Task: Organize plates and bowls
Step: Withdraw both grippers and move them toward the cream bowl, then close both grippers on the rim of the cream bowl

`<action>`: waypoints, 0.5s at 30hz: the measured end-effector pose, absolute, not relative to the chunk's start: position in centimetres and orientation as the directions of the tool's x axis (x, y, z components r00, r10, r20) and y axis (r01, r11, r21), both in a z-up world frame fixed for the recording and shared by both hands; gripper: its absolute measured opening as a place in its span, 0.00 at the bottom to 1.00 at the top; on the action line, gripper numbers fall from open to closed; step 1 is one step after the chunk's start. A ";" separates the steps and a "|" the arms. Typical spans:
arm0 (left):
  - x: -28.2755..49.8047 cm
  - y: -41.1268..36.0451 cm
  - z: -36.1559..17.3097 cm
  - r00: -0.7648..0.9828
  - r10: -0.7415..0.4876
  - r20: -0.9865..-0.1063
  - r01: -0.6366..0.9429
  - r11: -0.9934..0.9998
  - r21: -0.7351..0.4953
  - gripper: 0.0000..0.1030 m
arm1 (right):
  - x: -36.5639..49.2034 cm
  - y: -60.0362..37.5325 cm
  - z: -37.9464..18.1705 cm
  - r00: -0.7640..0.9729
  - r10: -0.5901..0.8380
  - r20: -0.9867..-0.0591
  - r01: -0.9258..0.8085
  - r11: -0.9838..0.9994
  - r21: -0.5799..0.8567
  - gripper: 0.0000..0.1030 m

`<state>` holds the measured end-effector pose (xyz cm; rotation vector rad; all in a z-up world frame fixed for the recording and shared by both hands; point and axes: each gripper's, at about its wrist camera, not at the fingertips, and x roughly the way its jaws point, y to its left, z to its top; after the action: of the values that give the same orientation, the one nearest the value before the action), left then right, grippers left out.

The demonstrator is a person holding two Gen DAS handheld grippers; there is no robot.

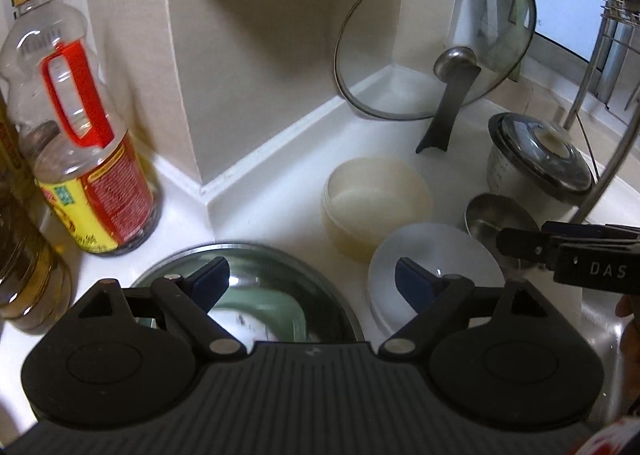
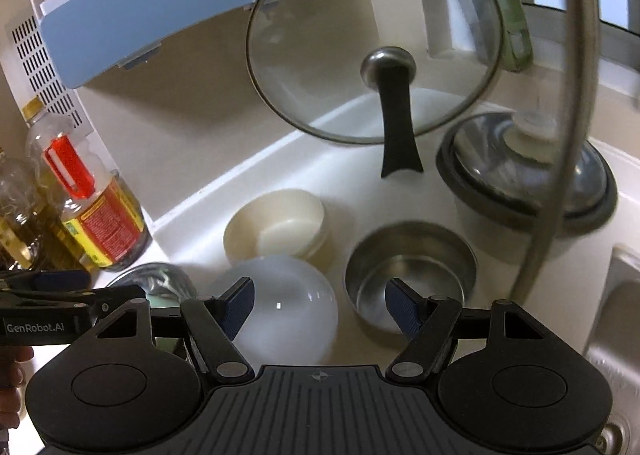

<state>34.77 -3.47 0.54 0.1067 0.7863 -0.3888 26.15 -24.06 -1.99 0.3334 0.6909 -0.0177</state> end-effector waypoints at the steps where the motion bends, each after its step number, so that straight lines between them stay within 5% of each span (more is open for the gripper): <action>1: 35.2 -3.6 0.5 0.640 -0.306 -0.705 0.383 0.922 -0.052 0.82 | 26.7 -24.1 -2.0 0.771 0.093 -0.630 0.127 0.947 0.295 0.71; 6: 37.3 -4.7 -0.1 0.639 -0.307 -0.705 0.387 0.921 -0.050 0.75 | 29.5 -24.0 -2.4 0.764 0.102 -0.637 0.118 0.949 0.293 0.69; 15: 40.6 -6.7 -1.6 0.605 -0.326 -0.727 0.394 0.915 -0.082 0.56 | 33.4 -24.5 -3.9 0.737 0.111 -0.667 0.107 0.955 0.277 0.47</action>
<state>40.63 -6.70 -1.57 0.0898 0.8219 -0.4172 33.45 -24.51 -3.95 0.3089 0.7460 0.0021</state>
